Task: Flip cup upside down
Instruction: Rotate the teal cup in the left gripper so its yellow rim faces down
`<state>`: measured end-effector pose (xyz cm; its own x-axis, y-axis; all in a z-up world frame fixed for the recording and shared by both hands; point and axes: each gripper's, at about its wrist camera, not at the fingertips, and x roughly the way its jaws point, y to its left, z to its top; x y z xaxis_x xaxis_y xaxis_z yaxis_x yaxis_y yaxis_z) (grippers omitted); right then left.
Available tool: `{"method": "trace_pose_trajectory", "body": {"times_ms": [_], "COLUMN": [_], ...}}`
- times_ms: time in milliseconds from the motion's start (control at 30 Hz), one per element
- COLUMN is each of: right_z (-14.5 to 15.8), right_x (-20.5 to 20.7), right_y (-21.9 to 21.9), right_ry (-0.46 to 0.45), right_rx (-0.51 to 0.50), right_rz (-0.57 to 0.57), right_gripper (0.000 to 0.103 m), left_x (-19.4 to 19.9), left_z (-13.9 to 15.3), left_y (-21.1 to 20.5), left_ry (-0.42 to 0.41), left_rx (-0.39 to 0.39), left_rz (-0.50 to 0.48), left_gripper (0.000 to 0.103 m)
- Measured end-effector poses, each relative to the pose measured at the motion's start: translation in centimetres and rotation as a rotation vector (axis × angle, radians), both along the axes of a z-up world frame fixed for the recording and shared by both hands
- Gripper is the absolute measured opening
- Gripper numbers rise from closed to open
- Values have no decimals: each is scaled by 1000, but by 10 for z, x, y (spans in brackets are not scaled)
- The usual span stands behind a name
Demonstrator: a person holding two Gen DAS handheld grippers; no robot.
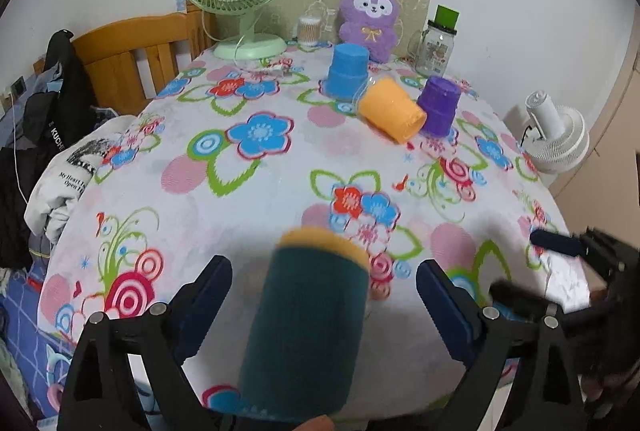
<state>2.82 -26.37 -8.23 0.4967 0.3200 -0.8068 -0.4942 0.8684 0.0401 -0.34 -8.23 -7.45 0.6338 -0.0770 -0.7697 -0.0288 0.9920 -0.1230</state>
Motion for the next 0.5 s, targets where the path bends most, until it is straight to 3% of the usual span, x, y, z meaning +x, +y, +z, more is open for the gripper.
{"method": "trace_pose_trajectory", "body": {"times_ms": [200,500], "right_z": [-1,-8], "right_x": [-1,0], "right_y": [3,14], "right_ry": [7,19], "right_rx": [2,-14], "right_rz": [3,26], "right_gripper": [86,86], "left_x": [-21,-29], "left_z": [-22,-35], "left_y": [9,19], "left_ry": [51,69], "left_rx": [36,12], "left_rz": [-21,-17], "left_gripper": [95,96]}}
